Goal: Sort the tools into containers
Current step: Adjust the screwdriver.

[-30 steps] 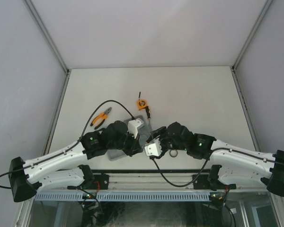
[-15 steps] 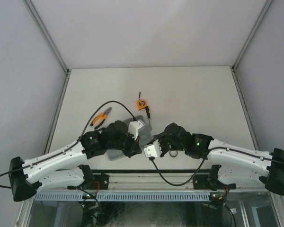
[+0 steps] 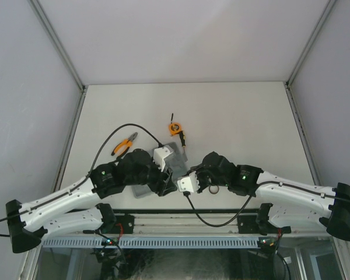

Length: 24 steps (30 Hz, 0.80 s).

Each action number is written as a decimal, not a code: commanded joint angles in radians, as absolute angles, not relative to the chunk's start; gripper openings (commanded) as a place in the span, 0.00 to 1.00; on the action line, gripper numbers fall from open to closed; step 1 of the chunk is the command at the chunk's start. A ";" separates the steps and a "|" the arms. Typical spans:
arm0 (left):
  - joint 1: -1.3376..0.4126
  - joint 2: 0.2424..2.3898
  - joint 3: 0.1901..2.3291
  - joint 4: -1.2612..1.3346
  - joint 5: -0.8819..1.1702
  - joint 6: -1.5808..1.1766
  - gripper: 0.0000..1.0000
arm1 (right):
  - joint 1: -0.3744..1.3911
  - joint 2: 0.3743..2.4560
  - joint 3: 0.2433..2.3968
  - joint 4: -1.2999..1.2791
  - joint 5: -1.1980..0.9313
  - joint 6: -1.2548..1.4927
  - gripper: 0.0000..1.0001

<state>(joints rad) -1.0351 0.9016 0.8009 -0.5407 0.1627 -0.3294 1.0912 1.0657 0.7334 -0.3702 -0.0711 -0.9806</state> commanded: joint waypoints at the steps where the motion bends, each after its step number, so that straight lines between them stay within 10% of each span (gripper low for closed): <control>1: -1.040 0.840 0.853 -0.487 0.095 -0.340 0.65 | 1.100 1.039 0.778 -0.343 -0.060 -0.908 0.03; 24: -1.040 0.544 0.705 -0.379 -0.417 -0.638 0.74 | 1.066 1.121 0.738 -0.051 0.004 0.016 0.00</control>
<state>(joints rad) -1.0359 0.5571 0.7284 -0.4347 -0.3534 -0.5766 1.0664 1.1202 0.7319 -0.1867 -0.0265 -0.2096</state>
